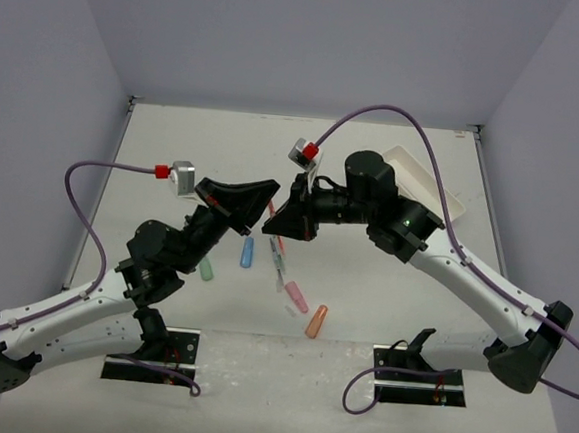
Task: Sort the stationery into containers
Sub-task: Close the pen cap on the pen, then place the pen in the storage box.
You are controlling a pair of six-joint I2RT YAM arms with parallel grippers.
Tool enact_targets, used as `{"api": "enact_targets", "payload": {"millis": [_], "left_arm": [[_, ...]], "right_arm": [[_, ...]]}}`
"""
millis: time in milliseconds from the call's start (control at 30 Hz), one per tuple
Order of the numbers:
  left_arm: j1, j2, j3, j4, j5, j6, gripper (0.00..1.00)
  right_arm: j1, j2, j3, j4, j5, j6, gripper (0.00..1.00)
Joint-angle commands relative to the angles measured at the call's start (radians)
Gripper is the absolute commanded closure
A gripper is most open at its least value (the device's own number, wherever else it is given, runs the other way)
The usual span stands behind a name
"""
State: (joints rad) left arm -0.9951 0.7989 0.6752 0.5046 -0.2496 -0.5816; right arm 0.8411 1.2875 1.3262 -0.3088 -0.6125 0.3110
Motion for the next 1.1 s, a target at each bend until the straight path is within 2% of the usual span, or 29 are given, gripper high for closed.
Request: {"api": "enact_targets", "payload": {"millis": [0,33,67,133,167,267,333,500,667,833,900,933,1067], "left_arm": [[-0.068,0.001,-0.013,-0.38,0.191,-0.022,1.0],[-0.069,-0.008,0.021,-0.424,0.139,-0.008,0.98],[-0.069,-0.016,0.056,-0.467,0.087,0.005,0.92],[-0.068,-0.018,0.136,-0.582,-0.018,0.019,0.58],[-0.067,-0.018,0.216,-0.673,-0.095,0.02,0.47],[-0.066,-0.009,0.363,-0.801,-0.279,0.016,0.11],[-0.065,-0.007,0.422,-0.836,-0.375,0.018,0.0],[-0.068,-0.031,0.581,-1.016,-0.551,-0.015,0.0],[-0.066,-0.101,0.567,-1.12,-0.578,0.001,0.0],[-0.066,-0.149,0.489,-1.187,-0.508,-0.002,0.0],[-0.066,-0.157,0.451,-1.205,-0.486,-0.019,0.0],[-0.067,-0.164,0.416,-1.21,-0.457,-0.025,0.0],[-0.066,-0.154,0.331,-1.194,-0.404,-0.022,0.0]], "right_arm": [[-0.093,0.002,-0.037,0.418,0.175,-0.019,1.0],[-0.092,-0.007,-0.09,0.439,0.163,-0.025,1.0],[-0.092,-0.016,-0.137,0.459,0.154,-0.032,1.0],[-0.093,-0.034,-0.205,0.469,0.152,-0.057,1.0],[-0.093,-0.047,-0.246,0.464,0.148,-0.067,1.0],[-0.094,-0.078,-0.331,0.44,0.169,-0.096,1.0],[-0.096,-0.096,-0.358,0.411,0.184,-0.122,1.0],[-0.179,-0.119,-0.367,0.245,0.225,-0.208,1.0],[-0.261,-0.153,-0.336,0.069,0.276,-0.352,1.0],[-0.304,-0.133,-0.323,-0.03,0.561,-0.563,1.0],[-0.33,-0.086,-0.298,-0.074,0.718,-0.588,1.0],[-0.377,-0.023,-0.232,-0.131,0.777,-0.586,1.0],[-0.502,0.084,-0.178,-0.151,0.914,-0.626,1.0]]}}
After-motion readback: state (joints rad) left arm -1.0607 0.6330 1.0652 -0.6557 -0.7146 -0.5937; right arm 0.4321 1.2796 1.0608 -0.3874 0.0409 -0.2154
